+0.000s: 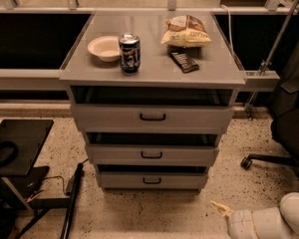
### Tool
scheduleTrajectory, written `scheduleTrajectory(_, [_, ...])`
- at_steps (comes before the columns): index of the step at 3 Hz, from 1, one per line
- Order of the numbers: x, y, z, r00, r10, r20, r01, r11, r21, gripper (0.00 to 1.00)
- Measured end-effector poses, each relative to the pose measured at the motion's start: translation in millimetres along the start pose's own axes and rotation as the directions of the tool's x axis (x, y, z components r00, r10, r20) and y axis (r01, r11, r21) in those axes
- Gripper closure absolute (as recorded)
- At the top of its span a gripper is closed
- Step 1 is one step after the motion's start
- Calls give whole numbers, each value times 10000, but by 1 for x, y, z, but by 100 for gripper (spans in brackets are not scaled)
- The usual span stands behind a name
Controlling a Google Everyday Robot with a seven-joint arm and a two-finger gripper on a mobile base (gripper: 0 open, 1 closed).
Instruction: Open bottom drawer
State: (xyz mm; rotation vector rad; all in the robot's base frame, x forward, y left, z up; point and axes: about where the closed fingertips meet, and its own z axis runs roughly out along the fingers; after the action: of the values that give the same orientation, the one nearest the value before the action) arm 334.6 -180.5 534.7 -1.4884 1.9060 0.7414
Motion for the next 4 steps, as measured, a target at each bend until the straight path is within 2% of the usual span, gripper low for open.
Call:
scheduleTrajectory(1, [8,1,6,9971,609,457,-609,9981,2,0])
scheduleTrajectory(2, [-9,-26,23,9641,922,2491,-971,9952,76,0])
scheduleTrajectory(3, [-13,-67,69,9111,1384,3883,-1650,9856,358,0])
scheduleTrajectory(4, [-13,-67,69,9112,1383,3880,-1649,9857,360,0])
